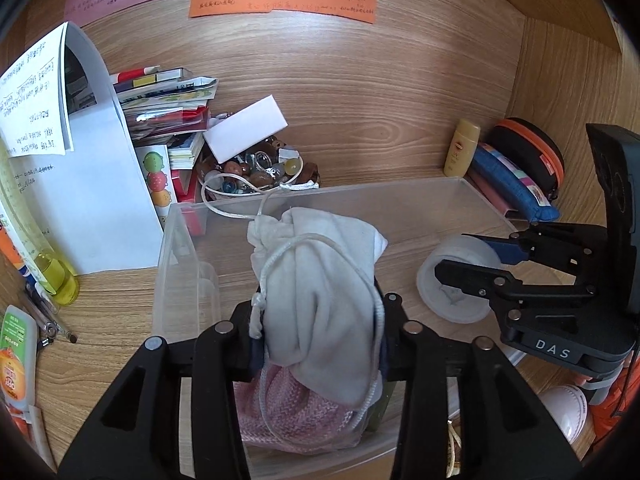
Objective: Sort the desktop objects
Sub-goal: 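Open left tool to drop pouch into box while right tool releases the container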
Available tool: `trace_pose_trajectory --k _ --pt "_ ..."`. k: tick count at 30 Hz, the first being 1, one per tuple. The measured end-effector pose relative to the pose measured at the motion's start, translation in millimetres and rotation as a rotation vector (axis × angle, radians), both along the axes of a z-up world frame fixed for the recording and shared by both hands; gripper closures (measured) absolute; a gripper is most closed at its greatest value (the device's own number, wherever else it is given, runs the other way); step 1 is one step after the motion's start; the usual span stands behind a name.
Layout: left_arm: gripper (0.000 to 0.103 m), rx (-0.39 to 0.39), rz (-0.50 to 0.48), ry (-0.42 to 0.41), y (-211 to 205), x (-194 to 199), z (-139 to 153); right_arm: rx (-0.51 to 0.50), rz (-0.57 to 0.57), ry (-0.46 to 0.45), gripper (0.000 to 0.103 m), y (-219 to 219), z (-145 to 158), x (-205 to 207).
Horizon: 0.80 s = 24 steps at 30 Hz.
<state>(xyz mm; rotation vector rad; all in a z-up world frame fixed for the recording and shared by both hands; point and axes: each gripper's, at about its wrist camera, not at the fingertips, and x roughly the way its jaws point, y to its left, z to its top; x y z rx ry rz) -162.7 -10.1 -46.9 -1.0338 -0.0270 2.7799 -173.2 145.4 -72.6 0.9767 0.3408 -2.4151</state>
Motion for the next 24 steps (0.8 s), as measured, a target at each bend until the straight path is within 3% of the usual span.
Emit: trace_pose_trajectory --k 7,9,13,18,22,24 --pt "0.052 -0.001 -0.017 0.004 2.0 2.9 1.3 -0.004 0.001 0.047 0.074 1.2 6.0 6.2" --pt "0.04 0.002 -0.015 0.014 1.7 5.0 2.9 -0.005 -0.003 0.051 0.074 1.3 6.7 6.0" --pt "0.037 0.02 -0.018 0.043 -0.3 10.1 9.2 -0.011 -0.009 0.066 0.061 2.8 9.0 6.4" --pt "0.03 0.024 -0.003 0.072 -4.2 14.0 14.4 -0.026 -0.014 0.087 0.055 5.5 13.4 7.5" --pt "0.028 0.025 0.009 0.102 -7.7 18.2 19.1 -0.037 -0.04 0.108 0.039 8.9 16.8 7.2" --pt "0.016 0.027 0.015 0.109 -8.9 19.7 21.0 -0.042 -0.05 0.126 0.034 11.0 19.5 8.2"
